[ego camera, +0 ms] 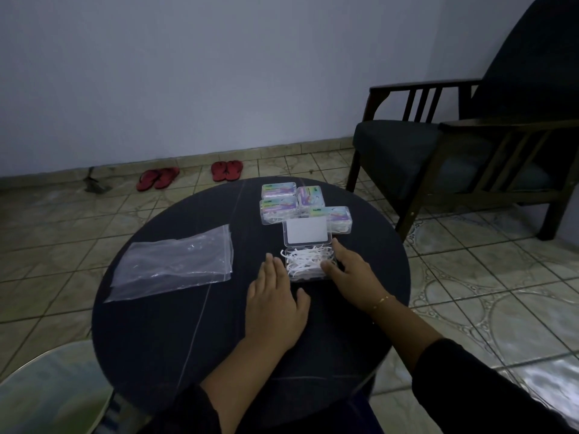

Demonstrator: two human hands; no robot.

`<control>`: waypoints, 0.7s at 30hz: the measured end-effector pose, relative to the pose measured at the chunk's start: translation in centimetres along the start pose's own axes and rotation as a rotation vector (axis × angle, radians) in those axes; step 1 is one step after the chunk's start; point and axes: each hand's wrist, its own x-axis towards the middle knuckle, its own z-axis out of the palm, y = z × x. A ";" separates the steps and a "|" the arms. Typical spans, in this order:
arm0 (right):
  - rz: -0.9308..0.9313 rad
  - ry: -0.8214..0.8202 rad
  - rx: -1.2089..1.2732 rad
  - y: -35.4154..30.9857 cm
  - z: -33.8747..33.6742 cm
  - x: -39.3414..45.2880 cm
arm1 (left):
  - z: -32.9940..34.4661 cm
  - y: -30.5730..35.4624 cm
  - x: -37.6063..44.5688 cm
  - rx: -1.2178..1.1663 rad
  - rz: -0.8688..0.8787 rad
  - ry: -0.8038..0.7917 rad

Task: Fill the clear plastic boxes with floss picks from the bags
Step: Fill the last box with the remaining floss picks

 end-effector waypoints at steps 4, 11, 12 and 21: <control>0.002 -0.012 -0.031 0.0 -0.1 -0.2 | -0.5 -0.4 1.0 -0.075 -0.080 -0.014; -0.016 -0.016 -0.023 -0.2 -0.4 -0.3 | -1.0 -1.3 3.9 -0.279 0.050 -0.096; -0.022 -0.016 -0.036 -0.3 -0.4 -0.3 | -0.9 -1.3 4.1 -0.288 0.058 -0.086; -0.016 -0.063 -0.213 0.0 0.0 0.0 | -0.4 -0.6 3.9 -0.242 0.132 -0.027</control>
